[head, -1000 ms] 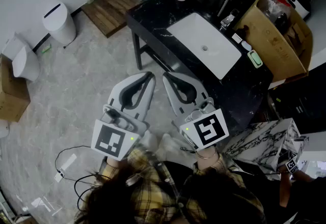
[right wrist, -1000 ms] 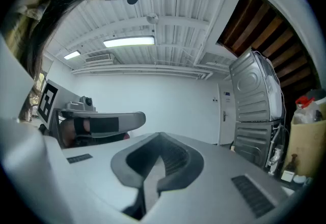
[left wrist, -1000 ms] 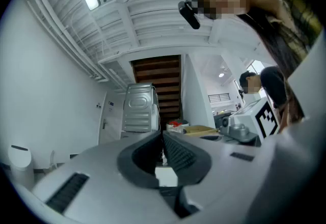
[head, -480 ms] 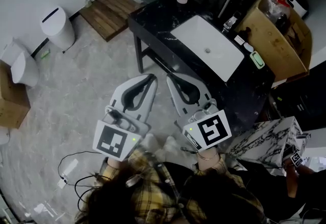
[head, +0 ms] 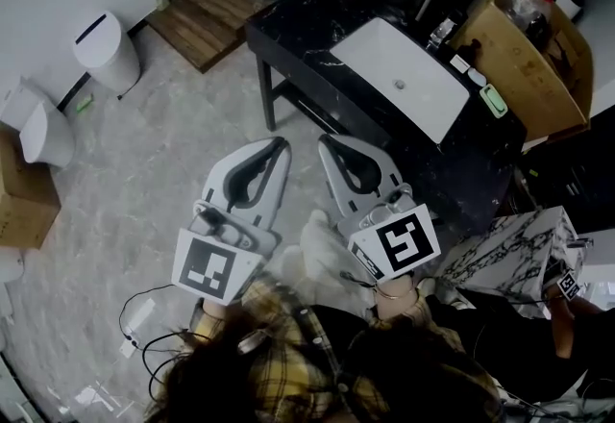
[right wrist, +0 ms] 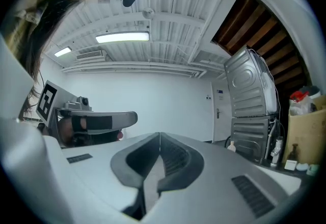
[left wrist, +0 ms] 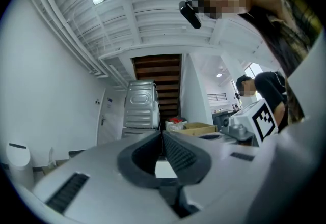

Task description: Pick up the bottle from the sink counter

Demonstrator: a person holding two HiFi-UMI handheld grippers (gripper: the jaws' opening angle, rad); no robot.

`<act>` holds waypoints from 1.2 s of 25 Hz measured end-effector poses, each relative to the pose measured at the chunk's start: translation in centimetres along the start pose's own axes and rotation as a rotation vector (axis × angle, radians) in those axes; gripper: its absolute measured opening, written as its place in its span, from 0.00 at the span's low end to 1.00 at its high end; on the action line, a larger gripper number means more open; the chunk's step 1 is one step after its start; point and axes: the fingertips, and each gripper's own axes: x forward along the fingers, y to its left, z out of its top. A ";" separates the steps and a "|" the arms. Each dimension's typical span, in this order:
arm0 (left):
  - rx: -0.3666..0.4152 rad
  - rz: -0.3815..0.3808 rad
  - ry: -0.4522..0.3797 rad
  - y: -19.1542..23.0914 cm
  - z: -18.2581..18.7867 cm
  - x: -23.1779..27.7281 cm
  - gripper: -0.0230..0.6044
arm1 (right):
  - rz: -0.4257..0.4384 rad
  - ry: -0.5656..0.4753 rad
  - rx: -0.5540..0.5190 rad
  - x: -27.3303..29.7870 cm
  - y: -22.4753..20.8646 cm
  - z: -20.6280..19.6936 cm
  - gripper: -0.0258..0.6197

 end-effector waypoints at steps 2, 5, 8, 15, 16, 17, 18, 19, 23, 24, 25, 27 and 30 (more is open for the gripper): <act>-0.003 0.005 0.000 0.7 -0.3 0.3 0.08 | 0.001 0.006 0.006 0.6 -0.3 -0.3 0.07; -0.004 0.011 0.012 1.9 -1.0 1.1 0.08 | 0.003 0.010 0.014 1.8 -1.1 -0.9 0.07; 0.003 0.017 0.013 3.6 -1.3 2.5 0.08 | 0.003 0.003 0.014 3.7 -2.5 -1.3 0.07; 0.006 0.018 0.000 8.6 -2.2 8.3 0.08 | 0.016 0.016 0.002 9.6 -7.0 -2.3 0.07; 0.006 0.015 0.004 9.3 -2.3 9.3 0.08 | 0.016 0.019 0.004 10.5 -7.9 -2.3 0.07; 0.007 0.013 0.008 10.1 -2.4 10.3 0.08 | 0.016 0.022 0.004 11.5 -8.7 -2.4 0.07; 0.007 0.015 0.010 10.9 -2.4 11.3 0.08 | 0.017 0.026 0.004 12.5 -9.6 -2.3 0.07; 0.008 0.017 0.012 11.7 -2.3 12.2 0.08 | 0.020 0.030 0.005 13.4 -10.3 -2.3 0.07; 0.013 0.027 0.013 14.4 -1.9 15.4 0.08 | 0.033 0.039 0.012 16.7 -13.1 -2.1 0.07; 0.013 0.033 0.013 15.0 -1.8 16.1 0.08 | 0.036 0.039 0.010 17.4 -13.7 -2.0 0.07; 0.012 0.038 0.013 15.6 -1.9 16.6 0.08 | 0.039 0.039 0.006 18.1 -14.3 -2.1 0.07; 0.013 0.047 0.015 16.6 -2.0 17.7 0.08 | 0.046 0.037 0.003 19.2 -15.3 -2.1 0.07; 0.025 0.045 0.018 17.6 -2.1 19.6 0.08 | 0.043 0.031 0.007 20.4 -17.1 -2.1 0.07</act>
